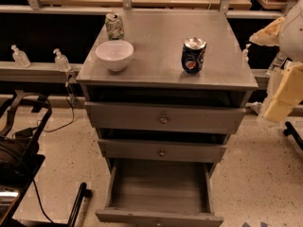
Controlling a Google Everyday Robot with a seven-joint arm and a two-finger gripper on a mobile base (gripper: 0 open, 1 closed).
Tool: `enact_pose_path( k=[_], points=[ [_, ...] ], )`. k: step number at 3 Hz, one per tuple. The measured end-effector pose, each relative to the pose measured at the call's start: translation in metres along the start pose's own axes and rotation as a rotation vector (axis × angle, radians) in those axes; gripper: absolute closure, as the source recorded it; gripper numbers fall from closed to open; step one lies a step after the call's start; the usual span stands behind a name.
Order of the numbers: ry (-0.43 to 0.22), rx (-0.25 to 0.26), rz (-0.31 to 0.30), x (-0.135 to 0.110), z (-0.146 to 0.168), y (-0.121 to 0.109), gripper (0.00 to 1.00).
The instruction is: Close bottom drawer
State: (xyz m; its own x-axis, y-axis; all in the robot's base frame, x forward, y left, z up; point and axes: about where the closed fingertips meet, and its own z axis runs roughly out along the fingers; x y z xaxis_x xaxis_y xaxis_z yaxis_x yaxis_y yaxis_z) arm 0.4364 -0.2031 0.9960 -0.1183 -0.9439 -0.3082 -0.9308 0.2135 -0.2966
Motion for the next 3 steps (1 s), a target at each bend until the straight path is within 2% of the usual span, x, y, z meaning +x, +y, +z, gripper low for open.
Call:
enact_pose_path(
  k=[1, 2, 3],
  points=[
    [0.000, 0.000, 0.000, 0.000, 0.000, 0.000, 0.00],
    [-0.085, -0.031, 0.003, 0.006, 0.031, 0.005, 0.00],
    [-0.282, -0.121, 0.018, 0.016, 0.119, 0.035, 0.00]
  ],
)
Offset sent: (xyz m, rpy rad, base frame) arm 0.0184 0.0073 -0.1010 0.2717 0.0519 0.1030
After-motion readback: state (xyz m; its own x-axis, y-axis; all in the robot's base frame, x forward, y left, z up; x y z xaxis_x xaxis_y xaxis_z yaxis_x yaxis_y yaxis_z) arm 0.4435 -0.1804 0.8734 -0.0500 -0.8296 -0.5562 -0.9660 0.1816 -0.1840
